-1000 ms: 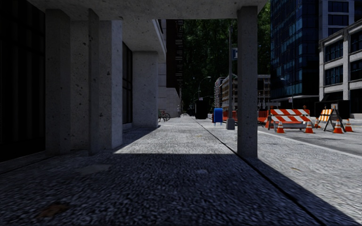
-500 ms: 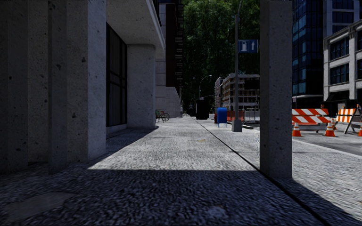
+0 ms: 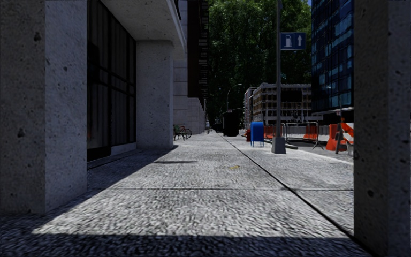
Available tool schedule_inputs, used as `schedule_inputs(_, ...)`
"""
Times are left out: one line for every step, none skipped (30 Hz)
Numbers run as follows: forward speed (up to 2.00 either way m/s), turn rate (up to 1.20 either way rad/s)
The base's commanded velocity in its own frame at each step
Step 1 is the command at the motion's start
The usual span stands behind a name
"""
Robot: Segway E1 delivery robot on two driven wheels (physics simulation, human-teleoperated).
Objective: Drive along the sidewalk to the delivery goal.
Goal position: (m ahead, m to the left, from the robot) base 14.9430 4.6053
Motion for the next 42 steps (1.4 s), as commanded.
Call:
schedule_inputs(2.0,0.0)
schedule_inputs(2.0,0.0)
schedule_inputs(2.0,0.0)
schedule_inputs(2.0,0.0)
schedule_inputs(2.0,0.0)
schedule_inputs(2.0,0.0)
schedule_inputs(2.0,0.0)
schedule_inputs(2.0,0.0)
schedule_inputs(2.0,0.0)
schedule_inputs(2.0,0.0)
schedule_inputs(2.0,0.0)
schedule_inputs(2.0,0.0)
schedule_inputs(2.0,0.0)
schedule_inputs(2.0,0.0)
schedule_inputs(2.0,0.0)
schedule_inputs(2.0,0.0)
schedule_inputs(2.0,0.0)
schedule_inputs(2.0,0.0)
schedule_inputs(2.0,0.0)
schedule_inputs(2.0,0.0)
schedule_inputs(2.0,0.0)
schedule_inputs(2.0,0.0)
schedule_inputs(2.0,0.0)
schedule_inputs(2.0,0.0)
schedule_inputs(2.0,0.0)
schedule_inputs(2.0,0.0)
schedule_inputs(2.0,0.0)
schedule_inputs(2.0,0.0)
schedule_inputs(2.0,0.0)
schedule_inputs(2.0,0.0)
schedule_inputs(2.0,0.0)
schedule_inputs(2.0,0.0)
schedule_inputs(2.0,0.0)
schedule_inputs(2.0,0.0)
schedule_inputs(2.0,0.0)
schedule_inputs(2.0,0.0)
schedule_inputs(2.0,0.0)
schedule_inputs(2.0,0.0)
schedule_inputs(2.0,0.0)
schedule_inputs(2.0,0.0)
schedule_inputs(2.0,0.0)
schedule_inputs(2.0,0.0)
